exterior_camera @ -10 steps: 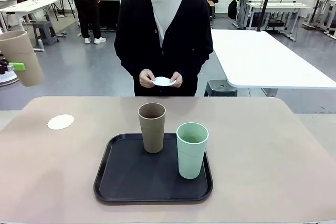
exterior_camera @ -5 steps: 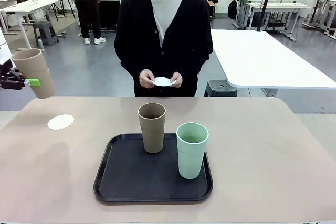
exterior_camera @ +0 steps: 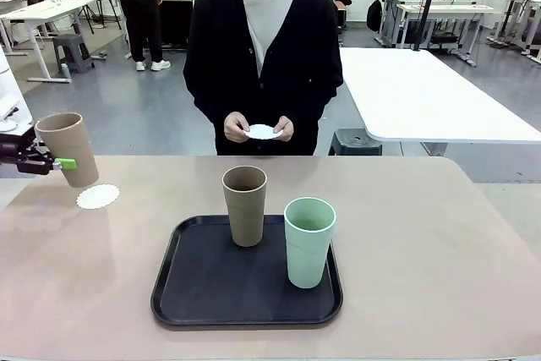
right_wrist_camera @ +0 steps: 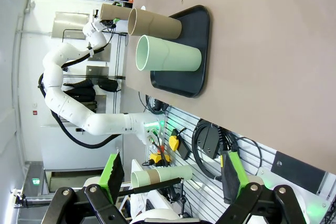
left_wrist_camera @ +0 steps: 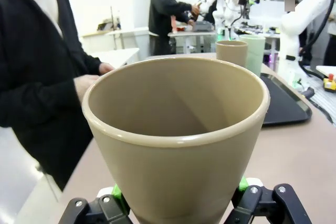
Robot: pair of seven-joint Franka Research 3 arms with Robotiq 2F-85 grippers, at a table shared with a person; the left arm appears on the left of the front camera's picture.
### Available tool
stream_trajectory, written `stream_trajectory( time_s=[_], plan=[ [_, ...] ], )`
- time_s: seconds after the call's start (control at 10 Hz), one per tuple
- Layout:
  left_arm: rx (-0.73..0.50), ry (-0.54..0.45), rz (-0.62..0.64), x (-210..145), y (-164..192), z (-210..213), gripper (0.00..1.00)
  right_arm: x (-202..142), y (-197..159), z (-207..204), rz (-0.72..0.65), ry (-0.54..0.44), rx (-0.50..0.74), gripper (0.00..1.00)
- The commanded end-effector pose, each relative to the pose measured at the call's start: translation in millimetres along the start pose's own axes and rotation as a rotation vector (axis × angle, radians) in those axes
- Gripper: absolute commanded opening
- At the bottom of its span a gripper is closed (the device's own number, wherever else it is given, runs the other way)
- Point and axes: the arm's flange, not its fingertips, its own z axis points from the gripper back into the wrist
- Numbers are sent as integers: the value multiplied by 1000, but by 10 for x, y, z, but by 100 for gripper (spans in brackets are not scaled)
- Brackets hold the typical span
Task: Place coasters on the table and set cups on them.
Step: Pick up one Reusable plastic cup and place it on a coaster set by the human.
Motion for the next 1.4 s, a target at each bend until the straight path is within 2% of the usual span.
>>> stream_trajectory(
  time_s=[0.0, 0.6, 1.3],
  plan=[
    [-30, 35, -53, 24, -92, -124, 85, 13, 0, -10, 16, -9, 22, 100],
    [-58, 14, -71, -196, -17, -289, 85, 13, 0, -10, 16, -9, 22, 100],
    [-55, 1, 8, -310, 114, -207, 85, 13, 0, -10, 16, -9, 22, 100]
  ],
)
